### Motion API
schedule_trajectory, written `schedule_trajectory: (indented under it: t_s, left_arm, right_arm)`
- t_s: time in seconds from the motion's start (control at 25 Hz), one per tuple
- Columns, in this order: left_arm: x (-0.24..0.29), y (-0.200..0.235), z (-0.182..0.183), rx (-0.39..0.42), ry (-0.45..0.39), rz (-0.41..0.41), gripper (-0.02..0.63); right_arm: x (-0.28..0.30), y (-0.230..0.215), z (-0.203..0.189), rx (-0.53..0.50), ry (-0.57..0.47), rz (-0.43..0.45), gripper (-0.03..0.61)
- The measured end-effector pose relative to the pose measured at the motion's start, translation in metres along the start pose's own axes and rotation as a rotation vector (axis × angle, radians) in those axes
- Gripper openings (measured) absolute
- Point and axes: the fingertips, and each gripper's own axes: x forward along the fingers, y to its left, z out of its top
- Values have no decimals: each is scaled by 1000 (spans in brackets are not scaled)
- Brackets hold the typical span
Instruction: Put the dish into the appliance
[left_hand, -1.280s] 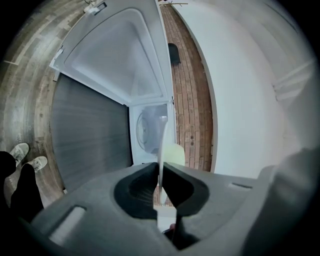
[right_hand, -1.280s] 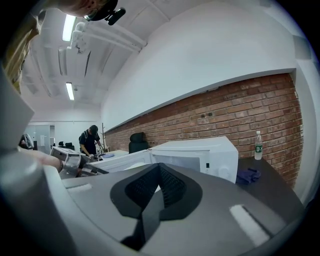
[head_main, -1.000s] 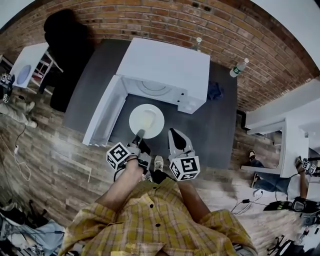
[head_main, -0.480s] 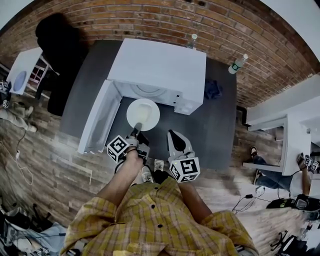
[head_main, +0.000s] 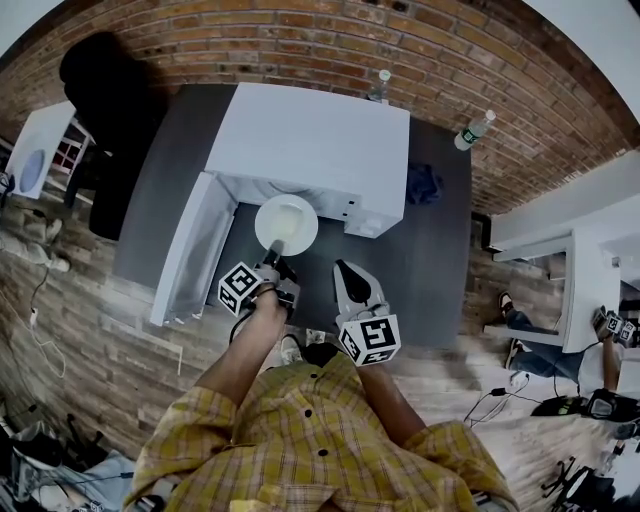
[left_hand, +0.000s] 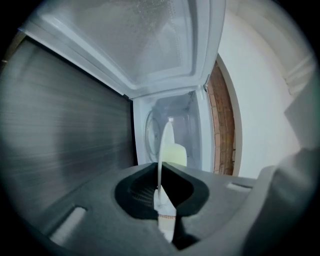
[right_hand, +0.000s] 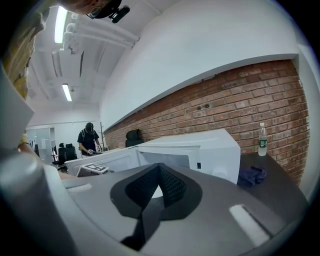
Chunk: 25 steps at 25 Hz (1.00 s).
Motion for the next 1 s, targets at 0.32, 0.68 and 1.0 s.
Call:
schedule_trajectory:
  t_s: [0.32,0.68,1.0]
  left_arm:
    - [36,21,19,-65,-25,30,12]
    - [68,35,29,-89,-40,55,12]
    - [88,42,36,-104,-47,72,14]
  right_arm:
    - [16,-12,-1,-8,19,-3,-2]
    - [28,-22,4,-8,24,-5,-2]
    - [34,-23,-3,-7,51,6,-2]
